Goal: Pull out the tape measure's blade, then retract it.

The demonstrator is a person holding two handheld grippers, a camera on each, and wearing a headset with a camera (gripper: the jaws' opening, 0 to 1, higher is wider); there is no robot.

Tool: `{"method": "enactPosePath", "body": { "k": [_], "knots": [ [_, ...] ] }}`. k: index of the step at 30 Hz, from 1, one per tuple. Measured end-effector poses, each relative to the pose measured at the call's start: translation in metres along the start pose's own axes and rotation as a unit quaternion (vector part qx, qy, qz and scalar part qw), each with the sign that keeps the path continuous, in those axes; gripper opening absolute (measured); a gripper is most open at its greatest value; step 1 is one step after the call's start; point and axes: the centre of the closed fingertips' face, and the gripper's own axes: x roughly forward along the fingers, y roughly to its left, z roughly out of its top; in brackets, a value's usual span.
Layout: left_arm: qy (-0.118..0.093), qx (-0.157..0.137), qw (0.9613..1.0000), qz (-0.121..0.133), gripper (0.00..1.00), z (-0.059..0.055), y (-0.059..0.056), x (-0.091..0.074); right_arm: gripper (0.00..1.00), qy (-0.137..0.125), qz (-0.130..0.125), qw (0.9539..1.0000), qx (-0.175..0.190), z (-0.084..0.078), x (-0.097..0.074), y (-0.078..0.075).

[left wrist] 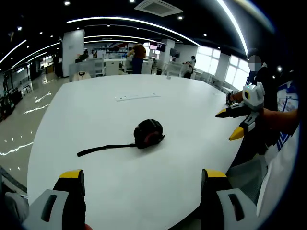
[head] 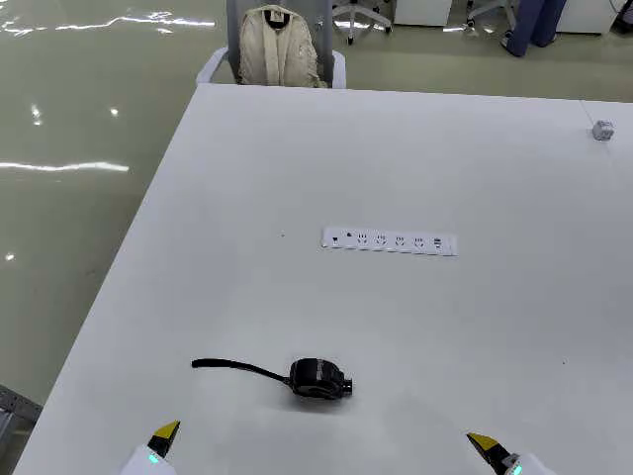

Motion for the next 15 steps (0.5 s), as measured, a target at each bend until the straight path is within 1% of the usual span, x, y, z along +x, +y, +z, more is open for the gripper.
{"method": "enactPosePath", "body": {
  "k": [6, 15],
  "knots": [
    [0.000, -0.001, 1.0000, 0.001, 0.99, -0.0012, 0.0011, -0.0006, 0.79, 0.001, 0.000, 1.0000, -0.002, 0.0013, -0.0008, 0.0004],
    [0.001, 0.001, 1.0000, 0.000, 0.99, -0.0021, 0.0002, -0.0005, 0.79, 0.002, 0.001, 1.0000, -0.002, -0.0010, -0.0003, 0.0013]
  ]
}}
